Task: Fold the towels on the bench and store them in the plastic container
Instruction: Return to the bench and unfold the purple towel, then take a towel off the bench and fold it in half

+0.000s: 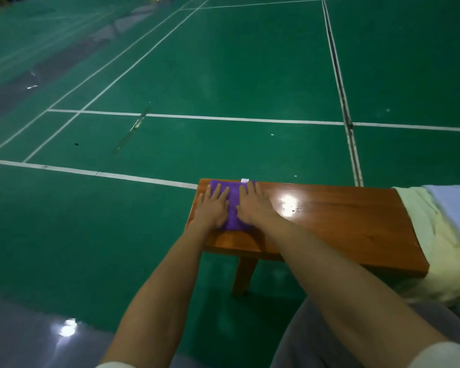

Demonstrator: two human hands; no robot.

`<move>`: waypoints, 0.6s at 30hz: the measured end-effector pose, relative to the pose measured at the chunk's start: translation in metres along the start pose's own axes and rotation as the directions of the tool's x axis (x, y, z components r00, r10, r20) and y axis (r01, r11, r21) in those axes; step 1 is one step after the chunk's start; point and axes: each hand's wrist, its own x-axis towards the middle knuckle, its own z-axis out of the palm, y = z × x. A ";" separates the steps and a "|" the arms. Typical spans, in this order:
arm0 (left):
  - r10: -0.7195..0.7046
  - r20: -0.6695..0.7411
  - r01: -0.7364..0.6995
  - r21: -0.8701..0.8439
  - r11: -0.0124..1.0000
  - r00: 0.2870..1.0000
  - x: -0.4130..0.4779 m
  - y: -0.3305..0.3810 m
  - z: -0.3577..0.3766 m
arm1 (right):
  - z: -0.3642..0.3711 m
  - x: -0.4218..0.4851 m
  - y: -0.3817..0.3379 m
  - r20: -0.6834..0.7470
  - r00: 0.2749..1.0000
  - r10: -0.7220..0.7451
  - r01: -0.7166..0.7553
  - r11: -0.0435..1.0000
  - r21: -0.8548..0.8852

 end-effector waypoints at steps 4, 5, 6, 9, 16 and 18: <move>-0.005 0.047 0.002 0.059 0.998 0.999 0.002 0.002 0.021 | 0.024 0.007 0.005 0.127 0.991 -0.029 0.043 0.993 -0.110; -0.020 0.045 0.019 0.040 0.999 0.999 0.001 0.001 0.030 | 0.032 0.007 0.010 0.141 0.990 -0.032 0.048 0.992 -0.116; -0.029 0.033 0.028 0.028 0.999 0.999 0.000 -0.001 0.037 | 0.040 0.006 0.015 0.144 0.989 -0.035 0.051 0.993 -0.110; -0.019 0.018 0.019 0.030 0.999 1.000 0.001 -0.004 0.044 | 0.055 0.003 0.025 0.108 0.993 -0.053 0.061 0.995 -0.072; -0.004 0.057 -0.010 0.238 0.971 0.998 0.003 0.008 0.015 | 0.031 0.005 0.023 0.118 0.991 -0.057 0.067 0.994 -0.083; 0.023 0.042 -0.033 0.262 0.964 0.999 0.005 0.021 0.001 | 0.017 0.000 0.029 0.051 0.994 -0.099 0.103 0.992 -0.079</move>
